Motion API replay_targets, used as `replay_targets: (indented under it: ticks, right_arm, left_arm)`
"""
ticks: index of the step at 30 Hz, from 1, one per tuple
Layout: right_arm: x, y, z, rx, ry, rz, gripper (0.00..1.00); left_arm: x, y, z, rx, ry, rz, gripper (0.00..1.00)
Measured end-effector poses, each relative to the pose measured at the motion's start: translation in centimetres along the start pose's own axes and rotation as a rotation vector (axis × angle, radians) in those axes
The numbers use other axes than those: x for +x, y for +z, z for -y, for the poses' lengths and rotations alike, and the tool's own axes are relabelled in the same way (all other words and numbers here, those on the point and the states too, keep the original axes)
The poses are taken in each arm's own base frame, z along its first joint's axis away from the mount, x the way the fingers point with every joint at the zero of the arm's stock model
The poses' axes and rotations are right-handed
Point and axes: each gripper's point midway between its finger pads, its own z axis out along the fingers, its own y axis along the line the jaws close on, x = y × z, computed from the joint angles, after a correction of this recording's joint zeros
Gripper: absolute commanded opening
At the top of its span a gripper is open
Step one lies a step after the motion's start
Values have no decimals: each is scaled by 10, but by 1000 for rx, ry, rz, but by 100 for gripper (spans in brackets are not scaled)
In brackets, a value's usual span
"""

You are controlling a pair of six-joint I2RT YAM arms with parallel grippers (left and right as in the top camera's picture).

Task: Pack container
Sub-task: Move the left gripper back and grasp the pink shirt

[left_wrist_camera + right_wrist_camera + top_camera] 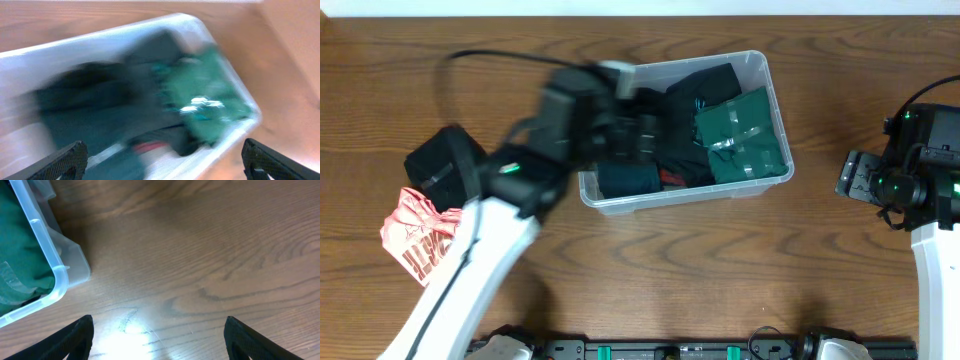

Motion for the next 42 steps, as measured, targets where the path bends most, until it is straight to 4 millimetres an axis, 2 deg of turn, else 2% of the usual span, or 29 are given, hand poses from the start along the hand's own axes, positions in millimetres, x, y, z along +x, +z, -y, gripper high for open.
replay_targets:
  ticks: [2,3,4,6,9,12,16,21,24,31,38,40,42]
  right_arm:
    - [0,0,0,0,0,0,81]
    - [0,0,0,0,0,0,81]
    - [0,0,0,0,0,0,82]
    - [0,0,0,0,0,0,82]
    - [0,0,0,0,0,0,82]
    - [0,0,0,0,0,0,82]
    - [0,0,0,0,0,0,82]
    - [0,0,0,0,0,0,82]
    - [0,0,0,-1,1,1,83]
    - [-1,0,0,-1,0,4,83]
    - [-1,0,0,-1,0,3,83]
    - [-1,0,0,-1,0,3,83]
    - [-1,0,0,0,0,3,83]
  left_arm:
    - [0,-31,-53,-165,-109,19,98]
    - [3,-46,-86,-262,-191,24,98]
    - [8,-55,-105,-321,-245,17,98]
    - [30,-75,-148,-442,-401,-31,98]
    - [75,-112,-210,-635,-701,-88,98]
    - [118,-144,-247,-758,-944,-105,98]
    - [163,-180,-287,-882,-1188,-50,98]
    - [211,-209,-318,-984,-1384,28,98]
    - [238,-212,-327,-1015,-1454,46,98]
    - [276,-186,-352,-1015,-1484,33,98]
    - [283,-143,-378,-831,-1429,-28,98]
    - [287,-128,-381,-764,-1428,-49,92]
    - [285,-123,-384,-726,-1421,-49,80]
